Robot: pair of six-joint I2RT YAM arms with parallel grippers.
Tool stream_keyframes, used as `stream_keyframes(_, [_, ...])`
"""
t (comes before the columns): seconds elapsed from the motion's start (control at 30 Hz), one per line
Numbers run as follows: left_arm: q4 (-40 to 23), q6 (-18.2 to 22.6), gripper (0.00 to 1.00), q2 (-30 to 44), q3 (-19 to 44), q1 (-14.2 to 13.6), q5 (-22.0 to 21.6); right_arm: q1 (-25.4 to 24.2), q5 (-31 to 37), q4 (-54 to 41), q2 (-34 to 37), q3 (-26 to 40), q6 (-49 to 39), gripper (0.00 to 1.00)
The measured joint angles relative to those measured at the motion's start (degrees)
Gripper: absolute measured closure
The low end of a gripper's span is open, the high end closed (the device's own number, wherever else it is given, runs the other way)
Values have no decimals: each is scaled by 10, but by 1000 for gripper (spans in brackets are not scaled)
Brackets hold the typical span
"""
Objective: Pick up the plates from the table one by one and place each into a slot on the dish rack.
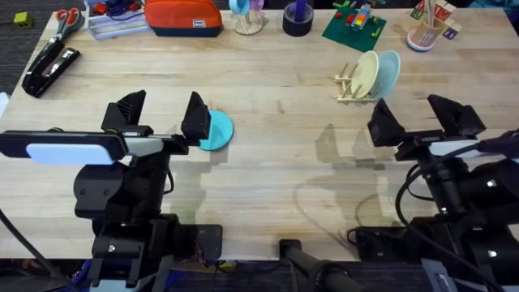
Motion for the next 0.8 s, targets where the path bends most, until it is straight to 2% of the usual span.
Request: stream_keyframes(0.8, [0, 1, 7, 0, 0, 0, 0, 0, -2, 4, 0, 0, 0, 9])
